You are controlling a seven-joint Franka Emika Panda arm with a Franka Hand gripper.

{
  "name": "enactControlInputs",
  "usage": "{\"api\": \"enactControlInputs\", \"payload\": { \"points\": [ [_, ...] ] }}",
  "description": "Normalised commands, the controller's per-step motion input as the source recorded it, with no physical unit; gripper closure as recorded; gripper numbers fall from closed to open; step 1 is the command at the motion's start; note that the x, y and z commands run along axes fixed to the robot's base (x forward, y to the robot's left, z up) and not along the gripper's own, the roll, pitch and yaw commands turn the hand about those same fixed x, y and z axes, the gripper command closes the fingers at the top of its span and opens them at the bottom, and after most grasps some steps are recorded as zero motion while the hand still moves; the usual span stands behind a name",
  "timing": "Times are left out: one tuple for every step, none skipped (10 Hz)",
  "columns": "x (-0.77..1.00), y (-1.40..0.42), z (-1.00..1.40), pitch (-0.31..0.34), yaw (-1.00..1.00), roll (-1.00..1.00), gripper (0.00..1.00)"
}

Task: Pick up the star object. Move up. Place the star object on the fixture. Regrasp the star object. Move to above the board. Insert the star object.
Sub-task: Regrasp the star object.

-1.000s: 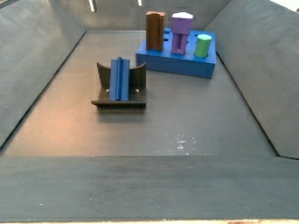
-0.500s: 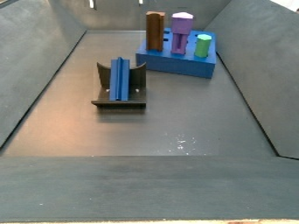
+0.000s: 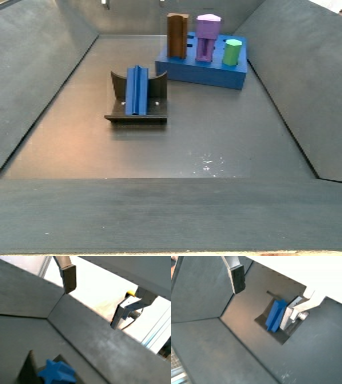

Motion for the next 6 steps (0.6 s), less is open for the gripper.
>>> {"api": "enactControlInputs", "payload": {
  "points": [
    [0.09, -0.04, -0.02, 0.117, 0.13, 0.43, 0.0],
    [0.08, -0.03, 0.0, 0.094, 0.15, 0.26, 0.0],
    [0.07, -0.03, -0.01, 0.065, 0.15, 0.21, 0.0],
    [0.03, 0.07, -1.0, 0.012, 0.16, 0.16, 0.0],
    [0.03, 0.07, -1.0, -0.001, 0.16, 0.16, 0.0],
    [0.05, 0.07, -1.0, -0.048, 0.14, 0.14, 0.0]
  ]
}}
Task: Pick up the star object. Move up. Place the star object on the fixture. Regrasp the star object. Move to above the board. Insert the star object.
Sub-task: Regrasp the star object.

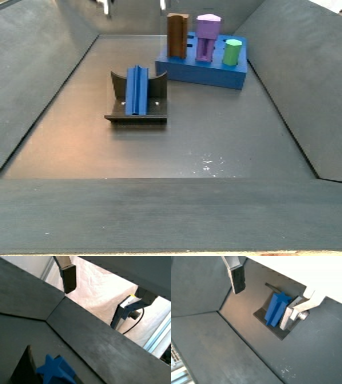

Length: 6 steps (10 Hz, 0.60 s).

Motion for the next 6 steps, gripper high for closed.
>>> {"api": "enactControlInputs", "payload": {
  "points": [
    [0.06, 0.06, -1.0, -0.074, 0.12, 0.11, 0.0],
    [0.06, 0.06, -1.0, -0.095, 0.1, 0.09, 0.0],
    [0.07, 0.06, -1.0, -0.116, 0.06, 0.08, 0.0],
    [0.08, 0.05, -1.0, -0.124, 0.03, 0.08, 0.0],
    [0.08, 0.05, -1.0, -0.117, 0.01, 0.08, 0.0],
    [0.1, 0.04, -1.0, -0.1, -0.02, 0.08, 0.0]
  ]
}}
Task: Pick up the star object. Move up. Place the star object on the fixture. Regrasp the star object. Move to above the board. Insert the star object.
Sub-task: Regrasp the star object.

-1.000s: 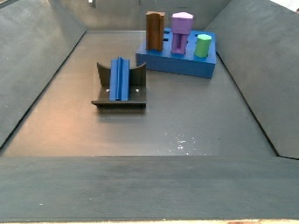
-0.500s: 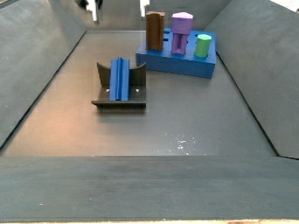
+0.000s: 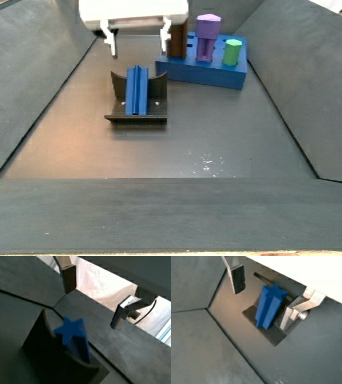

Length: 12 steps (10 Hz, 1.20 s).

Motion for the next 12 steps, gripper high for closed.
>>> {"api": "enactControlInputs", "payload": {
  "points": [
    [0.11, 0.04, -1.0, -0.086, -0.03, 0.08, 0.0],
    [0.11, 0.03, -0.89, -0.057, -0.04, 0.07, 0.0],
    [0.1, 0.02, -0.75, -0.036, -0.04, 0.08, 0.0],
    [0.09, 0.02, -0.61, -0.028, -0.03, 0.08, 0.0],
    [0.08, 0.01, -0.47, -0.022, -0.02, 0.08, 0.0],
    [0.07, 0.01, -0.34, -0.019, -0.01, 0.08, 0.0],
    [0.06, 0.01, -0.22, -0.015, 0.0, 0.07, 0.0],
    [0.0, 0.0, -0.17, -0.011, 0.0, 0.06, 0.0],
    [0.01, 0.0, -0.17, -0.011, 0.0, 0.06, 0.0],
    [0.01, 0.0, -0.17, -0.011, 0.0, 0.06, 0.0],
    [0.01, 0.0, -0.17, -0.011, 0.0, 0.06, 0.0],
    [0.0, 0.0, 0.0, 0.0, 0.0, 0.0, 1.0]
  ]
}}
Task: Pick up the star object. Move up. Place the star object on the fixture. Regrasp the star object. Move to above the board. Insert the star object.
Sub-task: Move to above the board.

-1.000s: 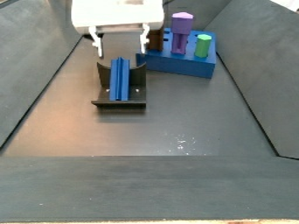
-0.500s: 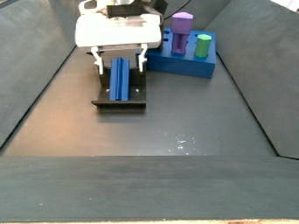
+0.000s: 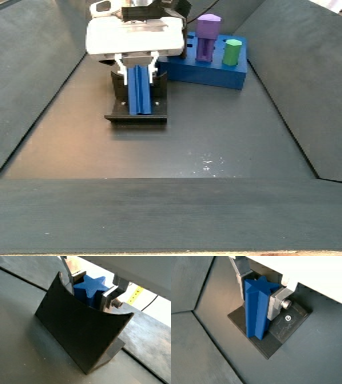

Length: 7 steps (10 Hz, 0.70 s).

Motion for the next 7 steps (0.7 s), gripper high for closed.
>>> {"api": "enactControlInputs", "payload": {
  "points": [
    [-0.05, -0.04, 1.0, 0.164, 0.06, 0.06, 1.0],
    [-0.05, -0.05, 1.0, 0.159, 0.05, 0.05, 1.0],
    [-0.05, -0.04, 1.0, 0.14, 0.07, 0.02, 1.0],
    [-0.05, -0.04, 1.0, 0.12, 0.09, -0.02, 1.0],
    [-0.05, -0.04, 1.0, 0.098, 0.1, -0.04, 1.0],
    [-0.05, -0.04, 1.0, 0.069, 0.11, -0.04, 1.0],
    [-0.05, -0.04, 1.0, 0.045, 0.11, -0.04, 1.0]
  ]
}}
